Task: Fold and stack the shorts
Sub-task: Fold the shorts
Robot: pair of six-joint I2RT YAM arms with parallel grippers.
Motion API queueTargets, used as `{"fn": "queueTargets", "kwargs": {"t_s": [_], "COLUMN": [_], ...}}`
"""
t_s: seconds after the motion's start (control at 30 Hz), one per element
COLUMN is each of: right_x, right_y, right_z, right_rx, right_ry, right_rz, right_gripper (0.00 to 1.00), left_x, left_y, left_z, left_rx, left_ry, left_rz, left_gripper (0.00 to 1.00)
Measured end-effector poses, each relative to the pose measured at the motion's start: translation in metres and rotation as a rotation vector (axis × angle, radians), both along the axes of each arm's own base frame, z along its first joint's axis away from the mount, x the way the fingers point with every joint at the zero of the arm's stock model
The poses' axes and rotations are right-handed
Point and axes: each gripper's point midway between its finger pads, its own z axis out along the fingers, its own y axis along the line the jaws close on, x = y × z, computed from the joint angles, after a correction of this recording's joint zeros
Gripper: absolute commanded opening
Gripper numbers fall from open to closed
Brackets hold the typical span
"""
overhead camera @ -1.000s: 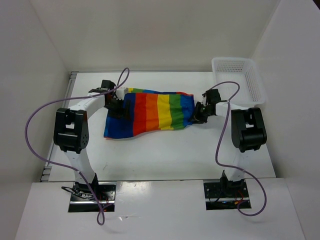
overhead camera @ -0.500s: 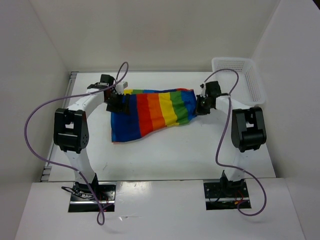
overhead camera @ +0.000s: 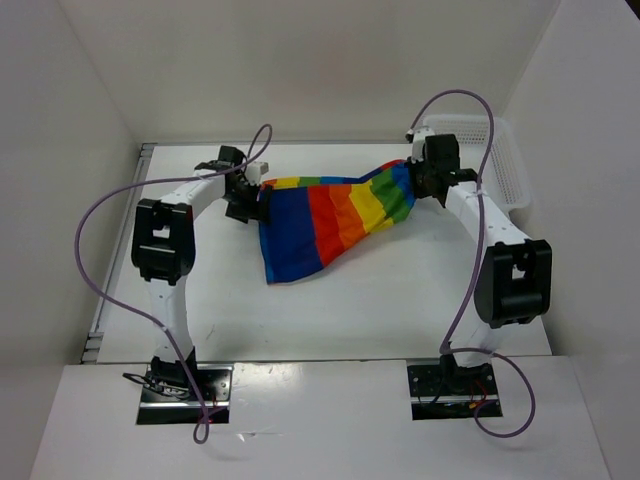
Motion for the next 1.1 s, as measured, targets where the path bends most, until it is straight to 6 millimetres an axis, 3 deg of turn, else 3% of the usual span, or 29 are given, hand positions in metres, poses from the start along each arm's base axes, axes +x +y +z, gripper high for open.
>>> {"fn": "queueTargets", "kwargs": {"t_s": [0.07,0.17,0.27,0.3,0.4,0.43,0.53,0.57,0.7,0.83,1.03,1.1], "right_x": [0.001,0.0,-0.005,-0.006,-0.009,-0.012,-0.028,-0.038,-0.069,-0.089,-0.098,-0.099], "right_y": [-0.006,0.006,0.046,0.064,0.118,0.136,0.19,0.212,0.264,0.296,0.346,0.354], "right_z": [0.0,0.003,0.011,0.017,0.04,0.047,0.054,0.051,0.029,0.005,-0.016,-0.019], "right_rx": [-0.089,-0.23,-0.344,-0.371,-0.442,-0.464,-0.512,-0.516,-0.534,-0.535,-0.462,-0.425], "right_ry": [-0.009,-0.028,-0.066,-0.087,-0.174,-0.206,-0.27,-0.28,-0.275,-0.25,-0.229,-0.217], "right_rz": [0.025,0.112,0.257,0.311,0.449,0.494,0.627,0.679,0.829,0.918,0.976,0.971], "right_gripper": [0.0,0.0,0.0,0.0,0.0,0.0,0.0,0.0,0.0,0.0,0.0,0.0], "left_x": [-0.003,0.002,0.005,0.006,0.007,0.007,0.006,0.006,0.0,-0.007,-0.014,-0.016], "left_y": [-0.011,-0.028,-0.043,-0.047,-0.055,-0.056,-0.058,-0.059,-0.064,-0.058,-0.049,-0.048], "left_z": [-0.012,-0.01,-0.013,-0.015,-0.017,-0.019,-0.021,-0.021,-0.022,-0.023,-0.024,-0.024], "left_rx": [-0.011,-0.033,-0.051,-0.055,-0.08,-0.085,-0.108,-0.117,-0.168,-0.228,-0.311,-0.33], "left_ry": [0.031,0.02,0.017,0.016,0.021,0.023,0.033,0.035,0.049,0.068,0.107,0.118], "left_rz": [-0.026,-0.065,-0.104,-0.112,-0.131,-0.134,-0.139,-0.142,-0.156,-0.148,-0.117,-0.111], "left_gripper": [0.83,0.79,0.64,0.53,0.38,0.28,0.23,0.23,0.22,0.2,0.19,0.19]}}
